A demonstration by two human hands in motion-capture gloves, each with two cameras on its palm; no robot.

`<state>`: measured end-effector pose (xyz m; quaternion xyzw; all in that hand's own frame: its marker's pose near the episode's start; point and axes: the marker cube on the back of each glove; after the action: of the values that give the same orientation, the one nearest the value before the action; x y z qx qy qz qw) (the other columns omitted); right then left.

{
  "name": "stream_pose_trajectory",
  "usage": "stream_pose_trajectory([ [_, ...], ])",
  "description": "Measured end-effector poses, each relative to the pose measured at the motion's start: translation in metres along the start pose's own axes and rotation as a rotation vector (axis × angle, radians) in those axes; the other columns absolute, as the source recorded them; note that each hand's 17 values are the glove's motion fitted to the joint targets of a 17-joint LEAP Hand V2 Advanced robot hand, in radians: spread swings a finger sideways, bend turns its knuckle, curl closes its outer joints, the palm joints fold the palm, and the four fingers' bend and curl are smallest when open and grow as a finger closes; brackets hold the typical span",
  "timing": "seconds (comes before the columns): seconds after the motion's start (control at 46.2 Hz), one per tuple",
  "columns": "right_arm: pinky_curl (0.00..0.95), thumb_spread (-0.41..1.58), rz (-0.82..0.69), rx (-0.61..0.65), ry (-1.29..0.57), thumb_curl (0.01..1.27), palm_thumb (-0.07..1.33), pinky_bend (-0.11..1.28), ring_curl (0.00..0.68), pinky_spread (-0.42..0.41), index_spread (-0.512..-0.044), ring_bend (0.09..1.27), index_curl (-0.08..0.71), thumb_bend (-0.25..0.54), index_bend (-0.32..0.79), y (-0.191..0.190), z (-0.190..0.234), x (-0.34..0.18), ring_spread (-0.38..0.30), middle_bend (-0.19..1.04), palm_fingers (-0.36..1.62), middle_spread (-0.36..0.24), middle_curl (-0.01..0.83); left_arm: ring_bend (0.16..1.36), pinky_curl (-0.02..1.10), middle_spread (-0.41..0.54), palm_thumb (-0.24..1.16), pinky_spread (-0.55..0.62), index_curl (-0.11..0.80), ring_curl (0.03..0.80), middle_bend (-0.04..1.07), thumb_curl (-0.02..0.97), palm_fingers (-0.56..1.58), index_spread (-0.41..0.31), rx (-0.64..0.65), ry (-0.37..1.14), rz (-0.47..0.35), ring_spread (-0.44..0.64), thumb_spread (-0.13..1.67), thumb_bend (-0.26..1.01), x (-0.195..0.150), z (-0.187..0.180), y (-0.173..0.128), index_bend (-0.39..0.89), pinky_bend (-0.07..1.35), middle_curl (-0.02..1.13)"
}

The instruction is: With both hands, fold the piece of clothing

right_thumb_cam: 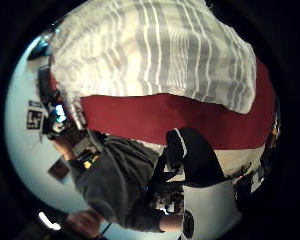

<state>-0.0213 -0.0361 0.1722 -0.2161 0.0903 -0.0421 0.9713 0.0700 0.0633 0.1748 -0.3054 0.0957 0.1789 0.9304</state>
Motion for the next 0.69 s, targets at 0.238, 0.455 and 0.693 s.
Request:
stream_pose_trajectory([
  [0.238,0.359,1.08,0.020,-0.009,0.073,0.34,0.76,0.44,0.361,0.141,-0.289,0.47,0.207,0.071,0.10,-0.026,0.023,-0.001,-0.047,0.20,0.51,-0.074,0.394,0.74,0.38,0.258,0.17,0.30,0.140,0.334,0.30,0.282,0.10,0.172,0.023,-0.061,-0.030,0.29,0.90,0.02,0.000,0.019,-0.027,0.06,0.61,0.31],
  [0.455,0.360,1.00,0.039,0.092,0.081,0.42,0.93,0.47,0.371,0.013,-0.298,0.52,0.222,0.089,0.13,-0.041,0.019,0.001,-0.135,0.23,0.80,-0.131,0.410,0.69,0.36,0.161,0.36,0.18,0.189,0.313,0.29,0.341,0.23,0.107,0.179,-0.040,0.032,0.19,1.07,0.08,0.030,-0.005,0.017,0.18,0.56,0.33],
  [0.693,0.378,0.74,0.059,0.266,0.094,0.50,0.97,0.46,0.405,-0.197,-0.271,0.52,0.297,0.002,0.20,-0.055,0.005,-0.004,-0.212,0.28,1.22,-0.168,0.459,0.57,0.33,-0.119,0.60,-0.17,0.316,0.291,0.37,0.439,0.94,-0.127,0.502,-0.241,-0.222,-0.18,1.11,0.15,-0.016,-0.007,-0.058,0.34,0.44,0.38],
])
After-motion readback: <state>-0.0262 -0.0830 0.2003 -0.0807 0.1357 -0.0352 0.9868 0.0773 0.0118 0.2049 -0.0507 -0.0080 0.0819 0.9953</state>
